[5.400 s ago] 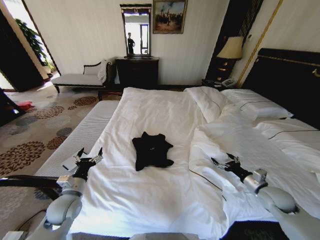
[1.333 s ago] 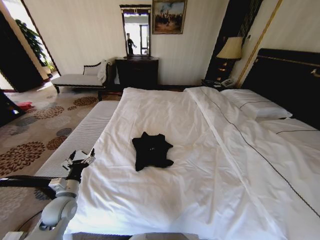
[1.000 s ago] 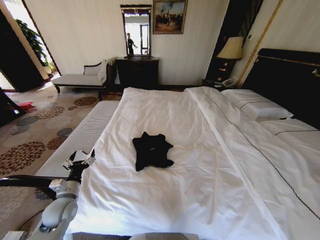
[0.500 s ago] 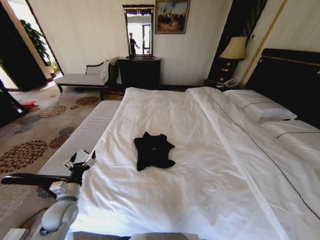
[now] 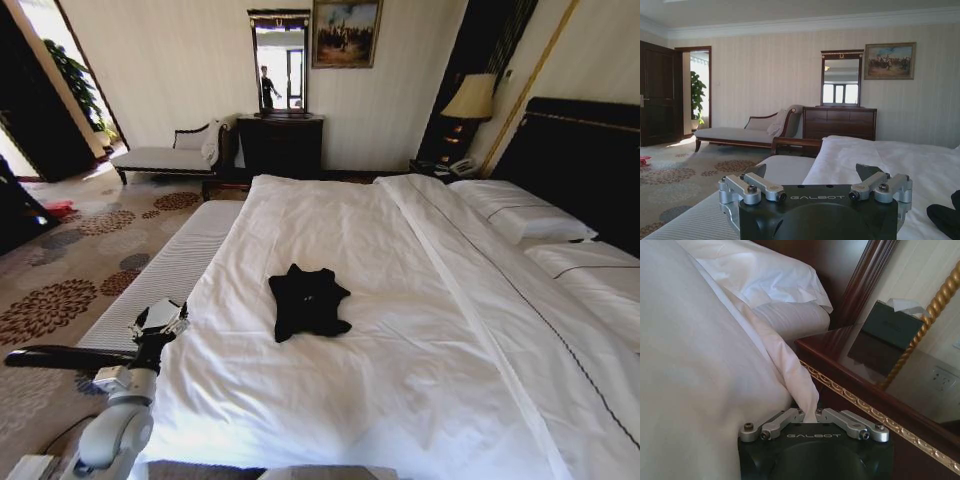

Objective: Fold the clothes on the bed.

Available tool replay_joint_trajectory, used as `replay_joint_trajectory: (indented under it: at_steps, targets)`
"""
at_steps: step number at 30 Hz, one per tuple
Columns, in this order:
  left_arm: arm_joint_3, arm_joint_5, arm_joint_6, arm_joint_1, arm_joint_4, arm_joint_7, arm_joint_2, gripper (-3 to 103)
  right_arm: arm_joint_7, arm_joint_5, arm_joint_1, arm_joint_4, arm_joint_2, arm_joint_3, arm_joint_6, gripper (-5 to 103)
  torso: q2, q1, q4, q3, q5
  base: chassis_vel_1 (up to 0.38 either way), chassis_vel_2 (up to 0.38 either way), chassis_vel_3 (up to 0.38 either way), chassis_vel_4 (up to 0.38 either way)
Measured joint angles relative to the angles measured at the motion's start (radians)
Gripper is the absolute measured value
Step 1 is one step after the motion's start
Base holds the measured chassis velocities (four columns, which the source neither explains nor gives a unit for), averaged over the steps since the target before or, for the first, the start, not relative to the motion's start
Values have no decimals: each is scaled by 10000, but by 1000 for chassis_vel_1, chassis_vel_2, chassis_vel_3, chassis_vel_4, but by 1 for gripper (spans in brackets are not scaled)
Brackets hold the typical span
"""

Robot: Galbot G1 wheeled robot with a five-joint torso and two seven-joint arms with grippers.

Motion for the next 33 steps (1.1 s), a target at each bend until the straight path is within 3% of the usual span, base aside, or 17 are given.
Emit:
replay_joint_trajectory:
  at_steps: [21, 25, 26, 30, 32, 33]
  targets:
    - [-76, -40, 8, 61, -114, 0, 9, 100, 249, -234, 357, -216, 110, -322, -185, 3, 0, -2, -6, 0, 2, 0, 0, 0, 0]
    - [-39, -35, 13, 13, -162, -7, 37, 100, 267, -180, 258, -23, 207, -288, -361, 18, 1, -3, -26, 0, 5, 0, 0, 0, 0]
    - [-39, -35, 13, 13, -162, -7, 37, 100, 267, -180, 258, -23, 207, -288, -361, 18, 1, -3, -26, 0, 5, 0, 0, 0, 0]
    - [-31, -35, 33, 17, -192, -20, 59, 100, 310, -164, 212, -14, 240, -262, -447, 40, 1, -3, -24, 0, 6, 0, 0, 0, 0]
    - [-31, -35, 33, 30, -194, -20, 63, 100, 318, -164, 204, -14, 244, -257, -453, 40, 1, -3, -19, 0, 6, 0, 0, 0, 0]
    - [-31, -35, 34, 44, -200, -21, 66, 100, 327, -164, 189, -14, 246, -251, -460, 45, 1, -3, -11, 0, 6, 0, 0, 0, 0]
